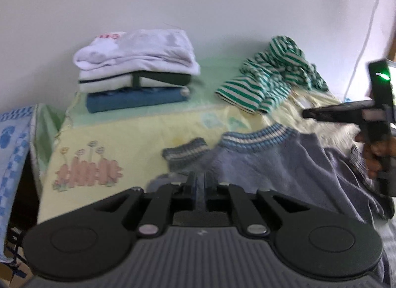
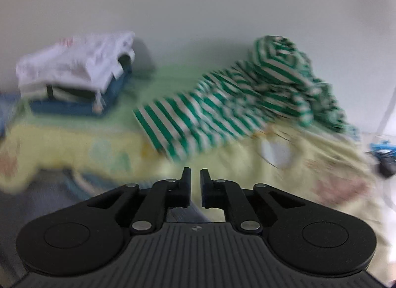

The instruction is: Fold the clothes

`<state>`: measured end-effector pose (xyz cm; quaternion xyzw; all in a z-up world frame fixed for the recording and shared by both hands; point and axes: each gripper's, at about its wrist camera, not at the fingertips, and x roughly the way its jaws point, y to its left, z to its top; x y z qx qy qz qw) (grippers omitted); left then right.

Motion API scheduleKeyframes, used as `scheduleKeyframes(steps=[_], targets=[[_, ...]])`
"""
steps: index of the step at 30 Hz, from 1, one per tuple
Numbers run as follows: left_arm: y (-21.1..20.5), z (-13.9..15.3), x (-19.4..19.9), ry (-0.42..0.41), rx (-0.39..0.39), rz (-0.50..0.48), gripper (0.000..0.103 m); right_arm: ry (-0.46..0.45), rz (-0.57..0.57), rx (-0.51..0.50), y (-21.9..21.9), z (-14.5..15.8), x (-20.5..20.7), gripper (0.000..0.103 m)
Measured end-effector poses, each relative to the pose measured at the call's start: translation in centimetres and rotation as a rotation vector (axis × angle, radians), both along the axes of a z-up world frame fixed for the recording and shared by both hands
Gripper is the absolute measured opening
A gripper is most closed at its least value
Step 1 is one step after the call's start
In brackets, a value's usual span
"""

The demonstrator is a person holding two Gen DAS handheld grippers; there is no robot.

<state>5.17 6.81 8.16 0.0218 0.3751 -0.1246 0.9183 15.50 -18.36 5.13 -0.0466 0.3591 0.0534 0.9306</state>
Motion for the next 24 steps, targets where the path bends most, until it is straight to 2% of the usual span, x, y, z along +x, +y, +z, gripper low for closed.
scheduleKeyframes(steps=[1, 3, 6, 9, 13, 14, 16, 17, 18, 19, 20, 24], targets=[[-0.7, -0.2, 0.0, 0.001, 0.009, -0.019, 0.005, 0.001, -0.004, -0.040, -0.4, -0.1, -1.3, 0.013], [-2.1, -0.8, -0.1, 0.010, 0.022, -0.051, 0.012, 0.010, -0.023, -0.091, -2.3, -0.4, -4.6, 0.029], [-3.7, -1.8, -0.3, 0.030, 0.031, -0.083, 0.013, 0.024, -0.070, -0.107, -5.4, -0.9, -9.0, 0.041], [-5.0, -2.9, -0.3, 0.060, 0.036, -0.096, 0.020, 0.066, -0.106, -0.123, -7.9, -2.0, -12.1, 0.044], [-6.0, -3.4, -0.7, 0.078, 0.038, -0.092, 0.022, 0.095, -0.138, -0.120, -8.8, -3.8, -13.1, 0.046], [-6.2, -3.4, -0.9, 0.080, 0.040, -0.090, 0.026, 0.090, -0.141, -0.113, -8.8, -4.1, -13.1, 0.047], [-6.4, -3.3, -1.2, 0.079, 0.047, -0.085, 0.027, 0.078, -0.147, -0.098, -8.9, -4.5, -12.9, 0.047], [-6.5, -3.2, -1.4, 0.075, 0.053, -0.082, 0.027, 0.071, -0.150, -0.090, -9.0, -4.5, -12.8, 0.046], [-6.6, -3.1, -1.7, 0.072, 0.059, -0.079, 0.028, 0.064, -0.152, -0.082, -9.1, -4.6, -12.7, 0.038], [-6.6, -3.0, -2.0, 0.070, 0.063, -0.076, 0.030, 0.064, -0.153, -0.067, -9.3, -4.4, -12.7, 0.027], [-6.5, -2.9, -2.3, 0.068, 0.067, -0.071, 0.032, 0.062, -0.164, -0.061, -9.7, -4.2, -12.7, 0.009], [-6.3, -2.6, -4.1, 0.057, 0.083, -0.050, 0.040, 0.063, -0.202, -0.035, -11.4, -3.4, -13.1, 0.008]])
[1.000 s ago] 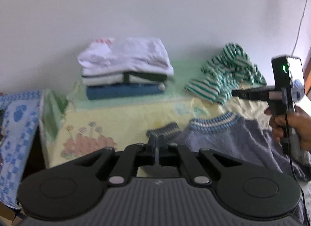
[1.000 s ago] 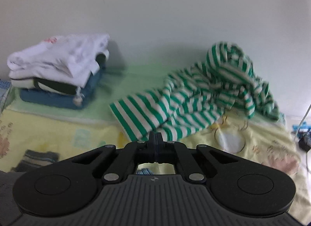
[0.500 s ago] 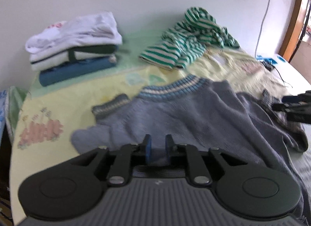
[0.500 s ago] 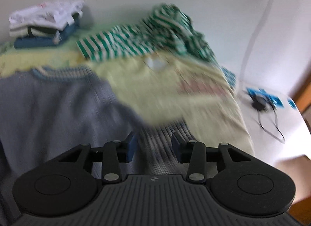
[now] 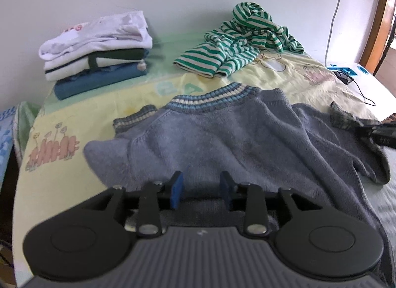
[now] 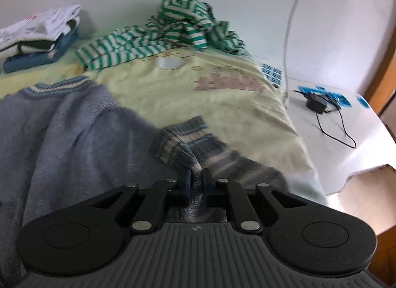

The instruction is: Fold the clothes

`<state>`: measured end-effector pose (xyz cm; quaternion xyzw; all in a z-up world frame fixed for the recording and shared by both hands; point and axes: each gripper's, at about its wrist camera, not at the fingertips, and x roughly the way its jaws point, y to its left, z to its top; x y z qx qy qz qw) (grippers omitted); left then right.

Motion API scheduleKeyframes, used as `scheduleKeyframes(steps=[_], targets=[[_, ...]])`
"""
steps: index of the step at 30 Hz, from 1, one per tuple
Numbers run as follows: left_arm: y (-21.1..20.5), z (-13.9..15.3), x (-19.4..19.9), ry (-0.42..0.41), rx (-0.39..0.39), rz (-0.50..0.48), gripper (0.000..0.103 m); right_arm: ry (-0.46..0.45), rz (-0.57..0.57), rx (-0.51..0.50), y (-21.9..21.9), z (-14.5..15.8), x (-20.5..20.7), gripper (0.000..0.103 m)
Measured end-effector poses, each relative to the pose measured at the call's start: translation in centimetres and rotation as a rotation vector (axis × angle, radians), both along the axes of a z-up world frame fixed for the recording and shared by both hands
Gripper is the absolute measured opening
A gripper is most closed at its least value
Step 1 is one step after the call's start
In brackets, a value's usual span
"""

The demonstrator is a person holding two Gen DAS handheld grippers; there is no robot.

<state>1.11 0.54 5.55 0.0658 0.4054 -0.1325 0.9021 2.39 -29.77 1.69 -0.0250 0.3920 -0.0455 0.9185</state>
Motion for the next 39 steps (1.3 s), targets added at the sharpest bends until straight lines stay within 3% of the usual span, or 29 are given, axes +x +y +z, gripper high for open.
scheduleKeyframes(steps=[4, 9, 15, 23, 25, 29, 31, 34, 36, 39], targets=[[0.4, 0.2, -2.3, 0.006, 0.025, 0.015, 0.045, -0.041, 0.005, -0.081, -0.4, 0.9, -0.9, 0.008], [1.1, 0.0, -5.3, 0.059, 0.044, 0.038, 0.051, -0.051, -0.119, -0.080, -4.5, 1.2, -1.0, 0.007], [1.5, -0.2, -8.7, 0.095, 0.063, 0.073, 0.062, -0.041, -0.211, -0.167, -8.8, 0.6, -0.4, 0.007], [0.7, -0.1, -12.5, 0.118, 0.037, 0.105, 0.073, 0.004, -0.183, -0.295, -9.3, -2.2, -0.3, 0.007], [0.1, -0.4, -13.1, 0.126, 0.039, 0.099, 0.075, 0.010, -0.178, -0.285, -9.1, -1.9, -0.4, 0.009], [-1.2, -1.5, -13.6, 0.157, 0.053, 0.087, 0.071, -0.051, -0.146, -0.168, -8.3, 1.0, -2.4, 0.041], [-1.5, -1.9, -13.8, 0.169, 0.053, 0.077, 0.070, -0.065, -0.072, -0.089, -7.2, 2.3, -4.3, 0.045], [-1.7, -2.2, -14.0, 0.186, 0.046, 0.063, 0.065, 0.010, 0.128, 0.083, -5.0, 3.2, -7.3, 0.047], [-1.6, -2.6, -13.9, 0.210, 0.040, 0.054, 0.039, 0.113, 0.237, 0.196, -3.3, 2.4, -9.3, 0.049], [-1.2, -2.9, -13.9, 0.228, 0.029, 0.041, 0.026, 0.265, 0.347, 0.324, -1.0, 0.9, -11.9, 0.049]])
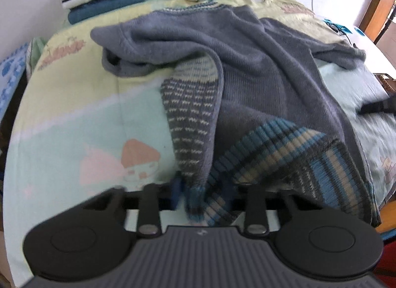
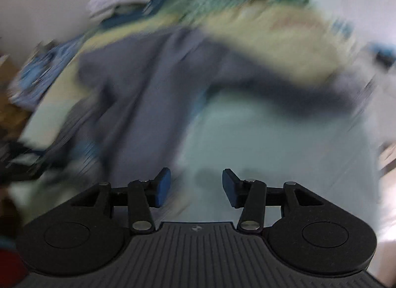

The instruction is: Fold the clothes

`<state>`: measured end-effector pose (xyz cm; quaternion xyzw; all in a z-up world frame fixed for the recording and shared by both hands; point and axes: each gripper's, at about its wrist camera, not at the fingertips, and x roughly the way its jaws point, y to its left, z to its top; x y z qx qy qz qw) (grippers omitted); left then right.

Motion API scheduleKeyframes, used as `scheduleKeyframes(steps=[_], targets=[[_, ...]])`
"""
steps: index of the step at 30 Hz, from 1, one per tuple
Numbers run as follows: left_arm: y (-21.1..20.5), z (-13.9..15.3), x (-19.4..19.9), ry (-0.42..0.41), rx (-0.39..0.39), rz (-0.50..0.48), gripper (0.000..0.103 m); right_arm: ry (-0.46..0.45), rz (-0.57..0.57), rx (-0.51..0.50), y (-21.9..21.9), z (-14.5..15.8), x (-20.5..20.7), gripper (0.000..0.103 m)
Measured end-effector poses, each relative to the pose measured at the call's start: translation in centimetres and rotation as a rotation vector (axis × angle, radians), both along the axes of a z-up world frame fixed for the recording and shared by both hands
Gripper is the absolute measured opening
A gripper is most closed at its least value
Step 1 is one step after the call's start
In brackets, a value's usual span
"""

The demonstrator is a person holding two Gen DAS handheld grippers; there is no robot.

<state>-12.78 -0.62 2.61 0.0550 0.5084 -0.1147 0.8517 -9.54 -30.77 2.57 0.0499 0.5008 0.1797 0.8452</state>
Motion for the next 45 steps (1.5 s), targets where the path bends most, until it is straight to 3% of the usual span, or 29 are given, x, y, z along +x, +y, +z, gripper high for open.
scheduleKeyframes(steps=[2, 3, 7, 10, 12, 15, 19, 27, 34, 37, 45], targets=[[0.4, 0.0, -0.1, -0.007, -0.010, -0.005, 0.016, 0.076, 0.048, 0.034, 1.5, -1.0, -1.8, 0.050], [0.6, 0.1, -0.1, -0.011, -0.011, -0.006, 0.009, 0.042, 0.050, 0.020, 2.1, -0.8, -2.8, 0.052], [0.9, 0.1, -0.3, -0.025, 0.007, -0.037, 0.006, 0.051, 0.069, 0.018, 3.9, -0.7, -4.7, 0.052], [0.9, 0.0, -0.5, -0.038, 0.025, -0.064, 0.006, -0.002, 0.052, -0.069, 5.8, -0.7, -5.6, 0.049], [1.0, 0.1, -0.8, -0.046, 0.028, -0.073, 0.005, -0.033, 0.030, -0.124, 6.5, -0.7, -5.8, 0.024], [1.3, 0.4, -1.4, -0.062, 0.032, -0.088, 0.003, -0.055, -0.017, -0.172, 6.8, -0.5, -6.3, 0.011], [2.5, 1.7, -2.5, -0.070, 0.007, -0.100, 0.003, -0.085, -0.046, -0.211, 7.2, 0.3, -6.8, 0.009], [5.1, 4.9, -5.6, -0.056, -0.036, -0.117, 0.003, -0.053, -0.029, -0.222, 5.8, 3.2, -7.1, 0.009], [5.8, 5.6, -8.8, 0.015, -0.075, -0.157, 0.003, -0.044, 0.035, -0.362, 3.9, 4.6, -6.5, 0.008], [5.9, 5.4, -9.5, 0.043, -0.082, -0.153, 0.003, -0.017, 0.083, -0.390, 3.5, 4.3, -6.5, 0.007], [5.0, 2.6, -10.0, 0.119, -0.056, -0.112, 0.003, 0.060, 0.133, -0.434, 3.3, -0.2, -6.1, 0.007]])
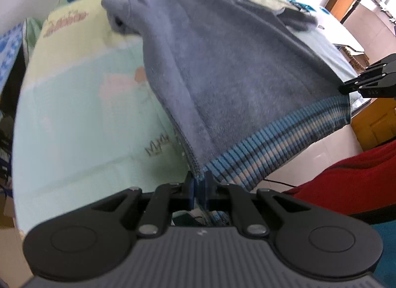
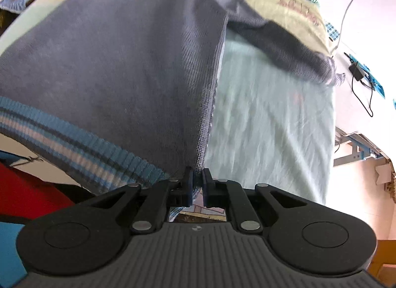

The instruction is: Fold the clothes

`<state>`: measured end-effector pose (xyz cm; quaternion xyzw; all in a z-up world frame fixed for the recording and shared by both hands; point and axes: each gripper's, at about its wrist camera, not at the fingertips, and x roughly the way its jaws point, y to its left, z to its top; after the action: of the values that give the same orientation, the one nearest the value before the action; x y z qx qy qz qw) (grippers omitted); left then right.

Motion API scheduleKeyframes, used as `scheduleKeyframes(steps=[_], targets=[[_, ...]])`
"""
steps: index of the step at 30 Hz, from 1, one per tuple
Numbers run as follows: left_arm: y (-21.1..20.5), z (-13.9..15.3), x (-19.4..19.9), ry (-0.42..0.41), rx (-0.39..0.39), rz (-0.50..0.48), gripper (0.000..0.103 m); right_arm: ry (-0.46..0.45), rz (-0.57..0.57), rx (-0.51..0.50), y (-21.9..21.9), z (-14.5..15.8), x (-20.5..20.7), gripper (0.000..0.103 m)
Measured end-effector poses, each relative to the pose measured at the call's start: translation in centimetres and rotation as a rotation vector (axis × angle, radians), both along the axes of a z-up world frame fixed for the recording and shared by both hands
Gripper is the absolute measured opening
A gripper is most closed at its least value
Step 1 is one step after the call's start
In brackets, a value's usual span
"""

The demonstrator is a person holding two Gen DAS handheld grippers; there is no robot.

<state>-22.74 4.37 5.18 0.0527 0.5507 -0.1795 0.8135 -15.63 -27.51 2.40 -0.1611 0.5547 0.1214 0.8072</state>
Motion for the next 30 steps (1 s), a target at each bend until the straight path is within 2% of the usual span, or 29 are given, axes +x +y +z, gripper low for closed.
scheduleKeyframes(steps=[4, 6, 7, 9, 11, 13, 15, 18, 22, 23, 26, 28, 30], targets=[[-0.3, -0.4, -0.1, 0.005, 0.045, 0.015, 0.003, 0.039, 0.019, 0.011, -0.4, -0.5, 0.3, 0.008], [0.5, 0.3, 0.0, 0.008, 0.041, 0.033, 0.005, 0.067, 0.044, 0.012, -0.8, 0.1, 0.6, 0.015], [0.8, 0.8, 0.2, 0.001, 0.042, 0.038, 0.006, 0.057, 0.049, 0.003, -1.0, 0.5, 0.6, 0.015], [1.6, 2.2, 0.6, -0.021, 0.051, 0.046, 0.012, 0.001, 0.048, 0.003, -1.6, 2.1, 1.2, 0.016], [2.1, 3.6, 1.1, -0.052, 0.081, 0.038, 0.013, -0.074, 0.032, 0.069, -2.4, 4.0, 2.2, 0.016], [2.7, 4.8, 1.6, -0.074, 0.111, 0.021, 0.019, -0.141, 0.035, 0.135, -2.5, 5.2, 3.7, 0.017], [3.3, 5.3, 2.0, -0.080, 0.132, 0.027, 0.021, -0.202, 0.034, 0.166, -1.8, 5.4, 5.6, 0.021], [3.2, 5.5, 3.5, -0.104, 0.176, 0.059, 0.021, -0.262, 0.034, 0.200, -0.3, 4.7, 9.1, 0.021], [1.2, 5.5, 7.2, -0.171, 0.146, 0.104, 0.022, -0.244, -0.068, 0.294, 0.6, 3.1, 13.8, 0.023], [0.4, 5.4, 8.2, -0.193, 0.143, 0.112, 0.026, -0.234, -0.104, 0.312, 0.7, 2.6, 14.9, 0.023], [-1.8, 4.3, 11.2, -0.234, 0.124, 0.137, 0.030, -0.179, -0.260, 0.314, -0.2, 1.2, 17.6, 0.023], [-3.2, 3.3, 13.0, -0.243, 0.119, 0.149, 0.030, -0.152, -0.334, 0.334, -1.3, 1.0, 18.1, 0.026], [-4.2, 2.3, 14.8, -0.246, 0.127, 0.164, 0.031, -0.126, -0.396, 0.356, -2.4, 0.9, 18.4, 0.036]])
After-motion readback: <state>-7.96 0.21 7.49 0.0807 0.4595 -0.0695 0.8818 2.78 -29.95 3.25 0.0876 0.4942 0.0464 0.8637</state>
